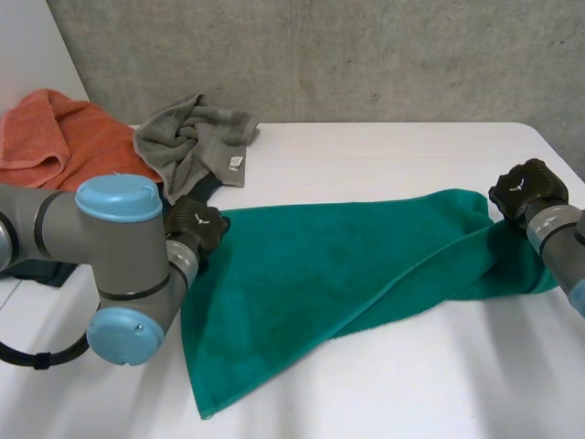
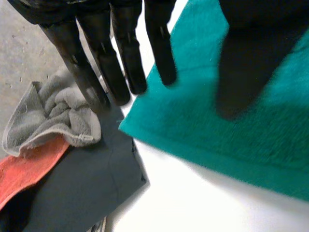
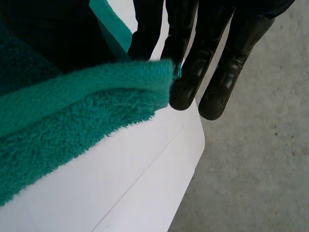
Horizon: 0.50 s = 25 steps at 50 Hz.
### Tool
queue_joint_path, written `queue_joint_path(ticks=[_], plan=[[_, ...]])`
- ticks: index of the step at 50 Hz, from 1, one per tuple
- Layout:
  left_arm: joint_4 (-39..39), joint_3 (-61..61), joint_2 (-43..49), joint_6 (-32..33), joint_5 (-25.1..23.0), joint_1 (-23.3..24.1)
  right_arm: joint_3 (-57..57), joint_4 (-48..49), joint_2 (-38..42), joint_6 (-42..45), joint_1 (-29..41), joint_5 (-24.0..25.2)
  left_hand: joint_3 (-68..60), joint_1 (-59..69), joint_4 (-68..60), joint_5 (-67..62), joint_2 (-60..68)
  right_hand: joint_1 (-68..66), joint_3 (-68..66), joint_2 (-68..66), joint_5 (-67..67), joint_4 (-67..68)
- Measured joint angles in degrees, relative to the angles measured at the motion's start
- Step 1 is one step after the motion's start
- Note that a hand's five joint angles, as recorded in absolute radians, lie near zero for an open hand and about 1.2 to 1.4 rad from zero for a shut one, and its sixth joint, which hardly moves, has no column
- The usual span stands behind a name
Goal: Fold the laundry.
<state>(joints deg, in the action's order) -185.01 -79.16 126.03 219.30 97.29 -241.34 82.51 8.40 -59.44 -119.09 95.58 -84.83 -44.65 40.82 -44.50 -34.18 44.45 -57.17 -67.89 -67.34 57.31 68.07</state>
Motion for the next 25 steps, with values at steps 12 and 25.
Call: queue_joint_path(ticks=[12,25], plan=[[3.34,-12.32,-17.59,-17.46,-0.91,4.12,2.55,-0.84,-2.59,-5.24,-0.07,-2.31,22.70,-18.09,22.99,22.88,-22.48,0.00,0.00,0.00,0.00,0.00],[4.51,-23.18,-19.37,-24.33,-1.47,10.10,4.23,-0.78,-2.82,-5.39,-0.23,-1.92,20.56,-16.75,20.69,19.99,-20.36,0.00,0.00,0.00,0.00,0.00]])
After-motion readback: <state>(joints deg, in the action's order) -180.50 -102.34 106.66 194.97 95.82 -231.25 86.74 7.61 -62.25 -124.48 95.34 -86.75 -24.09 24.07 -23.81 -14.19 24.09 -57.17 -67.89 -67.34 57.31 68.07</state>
